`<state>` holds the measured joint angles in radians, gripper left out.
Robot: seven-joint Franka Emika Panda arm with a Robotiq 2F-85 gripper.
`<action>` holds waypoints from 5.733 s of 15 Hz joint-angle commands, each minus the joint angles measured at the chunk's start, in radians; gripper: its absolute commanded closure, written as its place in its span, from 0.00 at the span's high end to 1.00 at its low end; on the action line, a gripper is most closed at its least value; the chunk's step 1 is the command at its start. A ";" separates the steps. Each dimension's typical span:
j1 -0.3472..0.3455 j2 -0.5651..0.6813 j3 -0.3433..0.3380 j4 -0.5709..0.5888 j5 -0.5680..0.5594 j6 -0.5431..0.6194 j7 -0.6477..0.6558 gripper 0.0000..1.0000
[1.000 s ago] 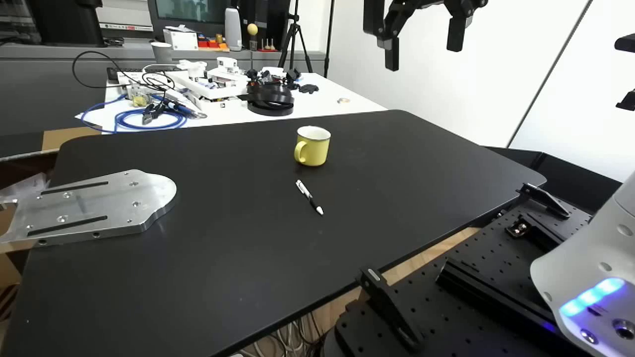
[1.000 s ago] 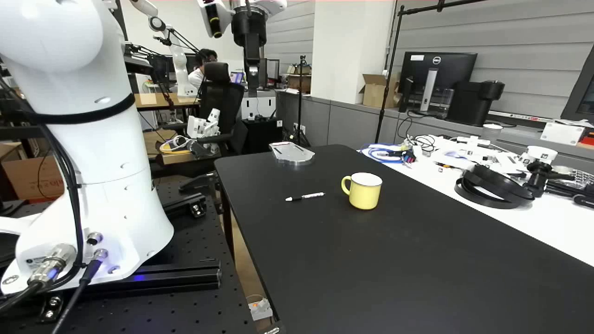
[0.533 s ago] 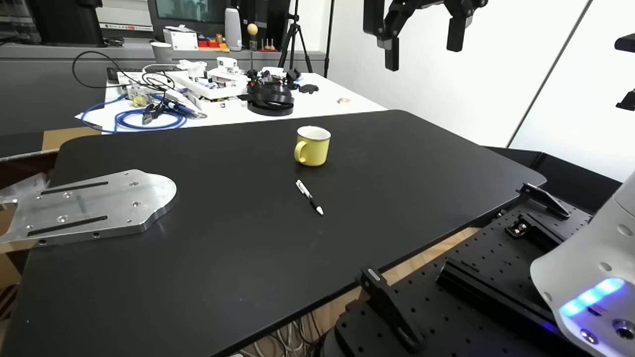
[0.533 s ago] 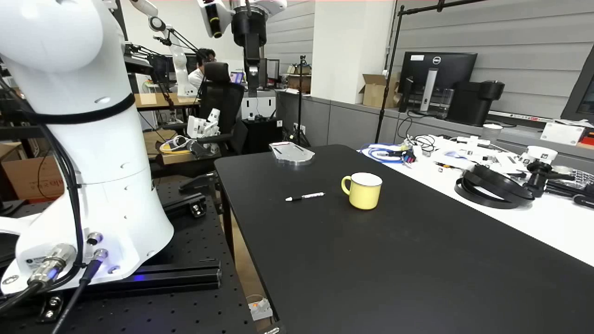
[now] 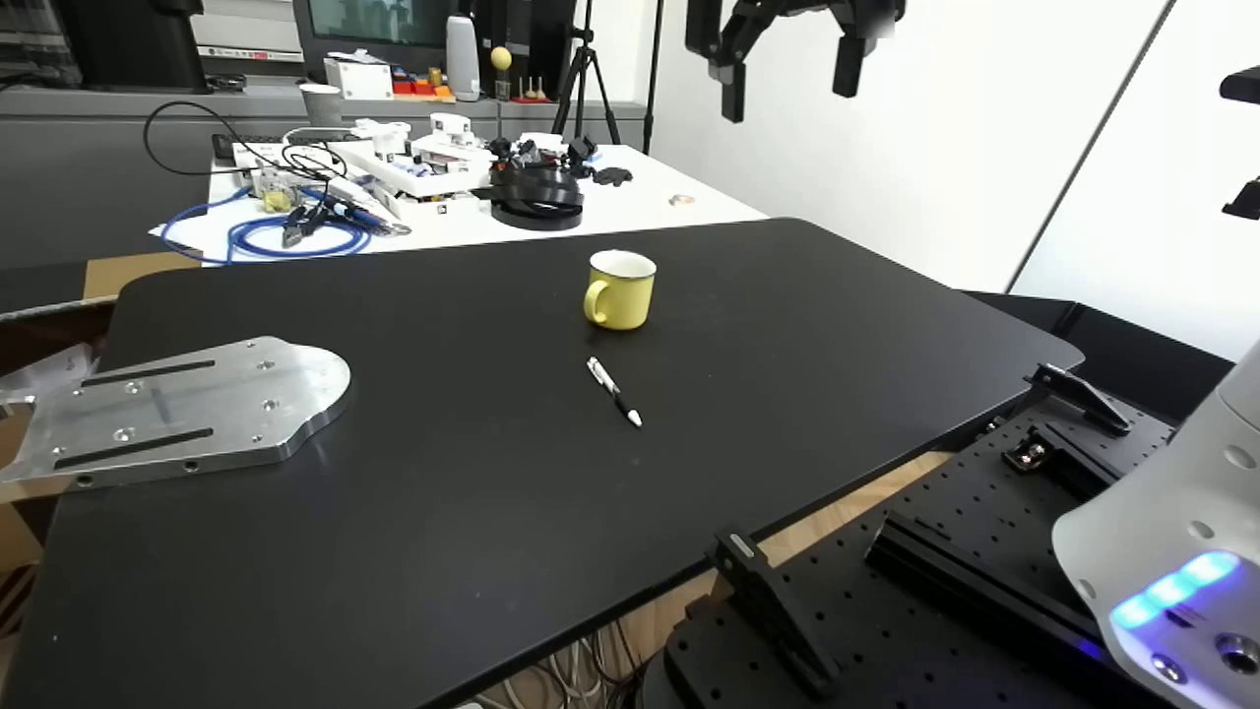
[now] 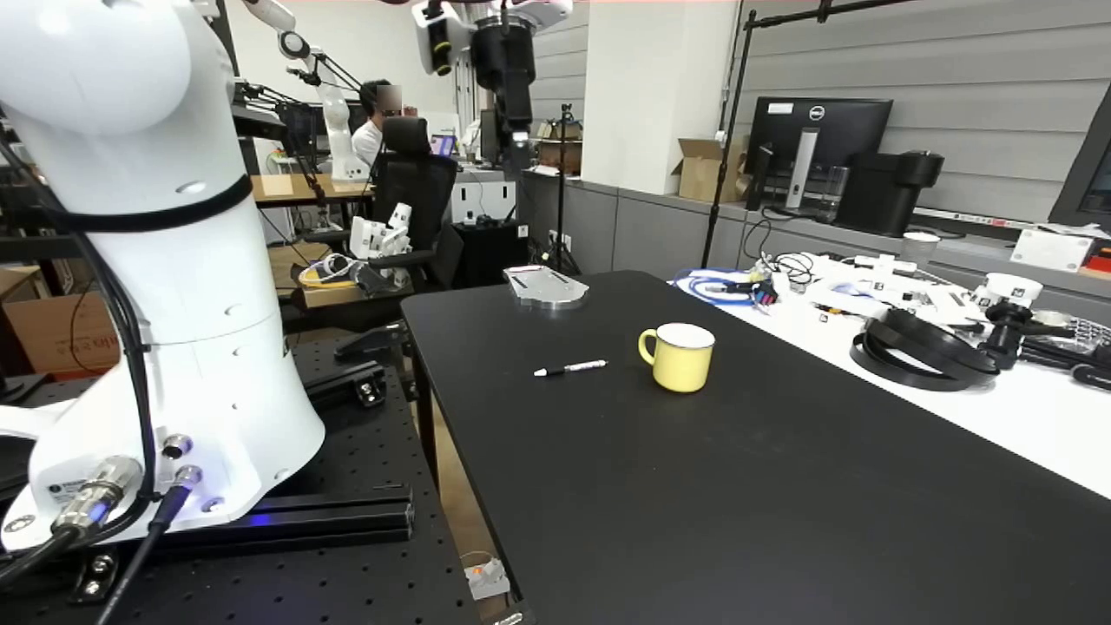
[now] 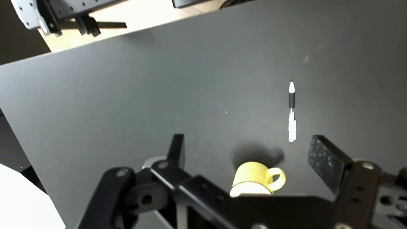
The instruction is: Put the pen in the mug
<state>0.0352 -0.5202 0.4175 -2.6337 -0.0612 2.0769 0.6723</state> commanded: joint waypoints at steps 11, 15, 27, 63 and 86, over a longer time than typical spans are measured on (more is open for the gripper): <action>0.067 0.720 -0.195 0.316 0.070 0.447 -0.211 1.00; 0.150 0.821 -0.259 0.324 0.024 0.500 -0.145 1.00; 0.297 0.974 -0.388 0.344 0.008 0.561 -0.111 1.00; 0.564 1.134 -0.682 0.342 0.026 0.807 -0.076 0.06; 0.537 0.877 -0.785 0.379 -0.452 0.638 0.308 0.06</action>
<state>0.5655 0.3838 -0.3336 -2.2682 -0.3799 2.7132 0.8418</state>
